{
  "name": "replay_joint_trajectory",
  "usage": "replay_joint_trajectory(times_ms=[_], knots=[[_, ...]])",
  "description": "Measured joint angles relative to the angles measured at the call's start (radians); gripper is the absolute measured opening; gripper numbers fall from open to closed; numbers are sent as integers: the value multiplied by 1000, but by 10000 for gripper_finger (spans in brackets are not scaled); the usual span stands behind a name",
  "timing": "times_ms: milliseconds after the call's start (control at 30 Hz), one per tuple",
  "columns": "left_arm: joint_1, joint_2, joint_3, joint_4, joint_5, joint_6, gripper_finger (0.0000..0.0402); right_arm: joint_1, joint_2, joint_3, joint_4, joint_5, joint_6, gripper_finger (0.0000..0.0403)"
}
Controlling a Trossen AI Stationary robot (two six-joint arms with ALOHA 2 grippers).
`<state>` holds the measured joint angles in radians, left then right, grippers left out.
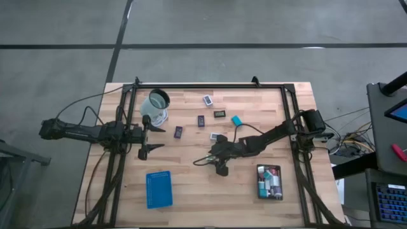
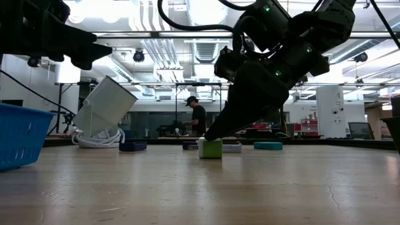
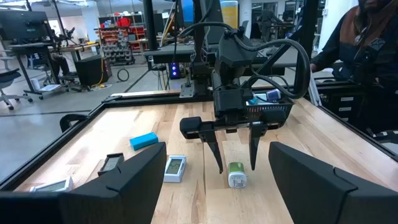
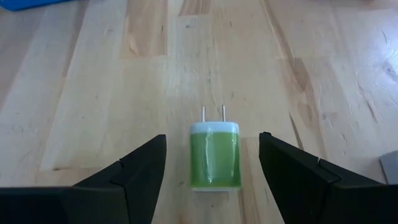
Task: Pick & Place Office items
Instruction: Put the green charger adapter into the black bin
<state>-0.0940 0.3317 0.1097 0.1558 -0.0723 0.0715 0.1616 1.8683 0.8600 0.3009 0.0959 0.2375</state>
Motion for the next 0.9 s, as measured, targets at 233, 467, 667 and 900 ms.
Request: replay_joint_trajectory(times_ms=[233, 467, 667, 900], knots=[[0, 0, 0, 0, 0, 0, 289, 0, 0, 0, -19, -24, 56, 244], [0, 0, 0, 0, 0, 0, 290, 0, 0, -1, -31, -28, 65, 253], [0, 0, 0, 0, 0, 0, 289, 0, 0, -1, -44, -28, 101, 248], [0, 0, 0, 0, 0, 0, 289, -1, 0, -2, -53, -27, 100, 236]])
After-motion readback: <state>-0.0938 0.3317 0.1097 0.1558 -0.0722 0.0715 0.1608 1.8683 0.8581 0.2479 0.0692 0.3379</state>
